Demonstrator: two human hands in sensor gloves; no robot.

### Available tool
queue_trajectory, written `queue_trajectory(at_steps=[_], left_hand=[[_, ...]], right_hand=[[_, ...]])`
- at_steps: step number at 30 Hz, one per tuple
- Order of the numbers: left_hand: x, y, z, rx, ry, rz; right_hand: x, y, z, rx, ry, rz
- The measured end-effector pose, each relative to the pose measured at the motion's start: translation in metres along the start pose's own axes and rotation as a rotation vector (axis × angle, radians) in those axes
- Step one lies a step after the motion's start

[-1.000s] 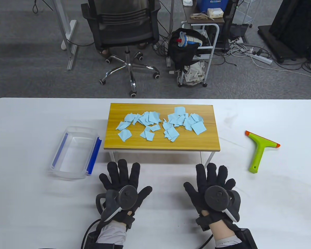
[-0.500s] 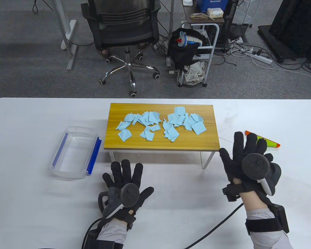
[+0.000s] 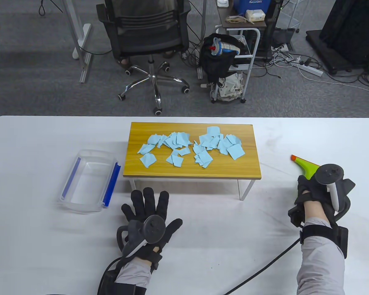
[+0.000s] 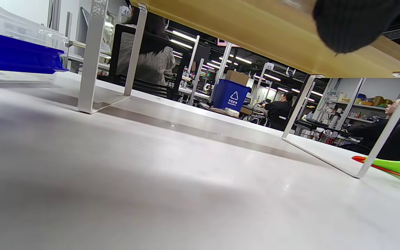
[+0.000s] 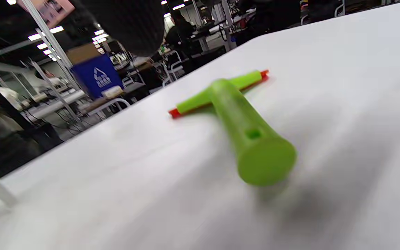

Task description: Scrape paper scraps from tabletop organizer into plastic storage box

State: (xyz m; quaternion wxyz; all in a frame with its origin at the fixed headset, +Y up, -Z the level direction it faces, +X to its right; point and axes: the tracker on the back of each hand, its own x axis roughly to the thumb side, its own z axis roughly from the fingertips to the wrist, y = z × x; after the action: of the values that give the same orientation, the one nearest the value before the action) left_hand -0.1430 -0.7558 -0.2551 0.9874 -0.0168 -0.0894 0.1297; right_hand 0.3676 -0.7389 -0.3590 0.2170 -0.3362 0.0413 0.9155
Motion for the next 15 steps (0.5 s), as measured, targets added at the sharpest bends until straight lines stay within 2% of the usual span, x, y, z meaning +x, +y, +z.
queue_trajectory(at_steps=[4,7,15], left_hand=[[-0.002,0.002,0.0,0.008,0.009,0.006],[-0.003,0.002,-0.001,0.007,0.016,0.009],[-0.003,0.003,-0.003,0.011,0.016,0.015]], right_hand=[[0.003,0.025,-0.012,0.072,0.065,0.191],[0.008,0.039,-0.02,0.069,0.081,0.231],[0.011,0.049,-0.027,0.046,0.143,0.275]])
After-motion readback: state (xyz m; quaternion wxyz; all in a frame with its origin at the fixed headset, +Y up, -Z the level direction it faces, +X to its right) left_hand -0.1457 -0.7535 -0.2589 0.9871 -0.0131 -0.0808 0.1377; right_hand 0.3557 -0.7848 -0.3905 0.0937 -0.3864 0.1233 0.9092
